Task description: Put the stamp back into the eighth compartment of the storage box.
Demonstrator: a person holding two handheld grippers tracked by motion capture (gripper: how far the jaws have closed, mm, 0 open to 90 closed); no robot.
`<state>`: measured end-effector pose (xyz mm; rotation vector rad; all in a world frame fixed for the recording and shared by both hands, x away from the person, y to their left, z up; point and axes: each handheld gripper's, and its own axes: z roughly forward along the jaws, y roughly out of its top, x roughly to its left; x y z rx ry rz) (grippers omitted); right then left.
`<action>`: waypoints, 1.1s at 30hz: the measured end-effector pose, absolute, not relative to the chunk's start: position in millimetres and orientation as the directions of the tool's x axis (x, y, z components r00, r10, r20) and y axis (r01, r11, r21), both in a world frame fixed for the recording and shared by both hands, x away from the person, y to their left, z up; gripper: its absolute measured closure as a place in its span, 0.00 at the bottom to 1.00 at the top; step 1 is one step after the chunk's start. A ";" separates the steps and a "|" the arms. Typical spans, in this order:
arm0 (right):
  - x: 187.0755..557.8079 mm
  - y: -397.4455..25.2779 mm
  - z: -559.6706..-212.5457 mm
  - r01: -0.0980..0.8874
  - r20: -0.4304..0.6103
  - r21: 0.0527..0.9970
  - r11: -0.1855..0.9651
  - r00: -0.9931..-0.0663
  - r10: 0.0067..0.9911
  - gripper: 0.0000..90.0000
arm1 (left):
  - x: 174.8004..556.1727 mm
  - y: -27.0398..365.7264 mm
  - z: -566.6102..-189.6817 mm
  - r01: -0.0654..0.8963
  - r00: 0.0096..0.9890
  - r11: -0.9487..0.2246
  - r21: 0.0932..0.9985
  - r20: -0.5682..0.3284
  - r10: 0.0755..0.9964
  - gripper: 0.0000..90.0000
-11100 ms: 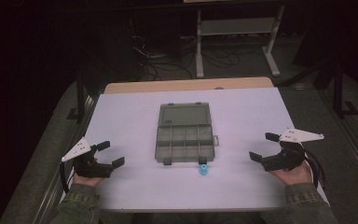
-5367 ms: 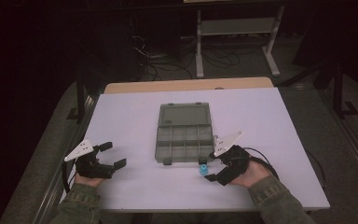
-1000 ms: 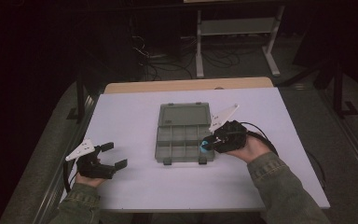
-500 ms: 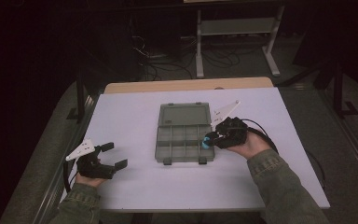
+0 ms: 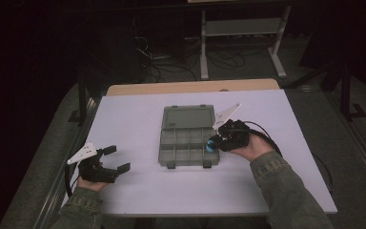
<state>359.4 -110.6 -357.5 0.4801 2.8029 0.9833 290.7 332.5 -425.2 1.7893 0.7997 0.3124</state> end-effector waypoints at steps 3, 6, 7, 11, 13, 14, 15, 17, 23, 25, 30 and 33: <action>360.9 -110.1 -359.7 0.257 -0.015 0.624 0.738 -0.940 0.340 0.80 | 290.7 332.6 -425.2 0.365 0.738 -0.175 0.914 -0.170 0.653 0.00; 362.8 -111.1 -362.0 0.264 -0.007 0.628 0.732 -0.939 0.345 0.80 | 290.7 332.6 -425.3 0.365 0.738 -0.174 0.914 -0.170 0.653 0.00; 362.8 -111.1 -362.0 0.264 -0.007 0.628 0.732 -0.939 0.345 0.80 | 290.7 332.6 -425.3 0.365 0.738 -0.174 0.914 -0.170 0.653 0.00; 366.5 -114.2 -367.4 0.285 0.008 0.625 0.727 -0.933 0.359 0.80 | 290.8 332.7 -425.3 0.365 0.739 -0.177 0.914 -0.169 0.652 0.00; 367.1 -114.8 -370.1 0.295 0.014 0.623 0.724 -0.930 0.367 0.80 | 291.0 332.7 -425.5 0.365 0.740 -0.178 0.914 -0.169 0.651 0.00; 367.7 -115.3 -371.2 0.295 0.014 0.623 0.724 -0.930 0.367 0.80 | 291.0 332.6 -425.5 0.365 0.740 -0.180 0.913 -0.168 0.651 0.00; 368.0 -115.5 -372.1 0.298 0.017 0.622 0.725 -0.930 0.368 0.79 | 291.0 332.6 -425.5 0.365 0.740 -0.180 0.913 -0.168 0.651 0.00; 368.7 -115.8 -373.9 0.299 0.018 0.621 0.725 -0.930 0.368 0.80 | 291.0 332.6 -425.5 0.365 0.741 -0.181 0.913 -0.168 0.651 0.00; 370.1 -115.7 -379.1 0.306 0.022 0.614 0.727 -0.928 0.372 0.79 | 291.0 332.6 -425.5 0.365 0.740 -0.179 0.914 -0.168 0.652 0.00; 370.1 -115.2 -381.4 0.304 0.023 0.615 0.728 -0.929 0.369 0.80 | 290.9 332.6 -425.5 0.365 0.740 -0.181 0.913 -0.167 0.651 0.00; 370.4 -114.0 -386.7 0.306 0.026 0.613 0.728 -0.929 0.369 0.80 | 290.9 332.5 -425.5 0.365 0.740 -0.181 0.913 -0.167 0.652 0.00; 370.6 -113.3 -391.1 0.312 0.029 0.604 0.733 -0.928 0.371 0.79 | 290.8 332.7 -425.4 0.365 0.740 -0.180 0.914 -0.167 0.651 0.00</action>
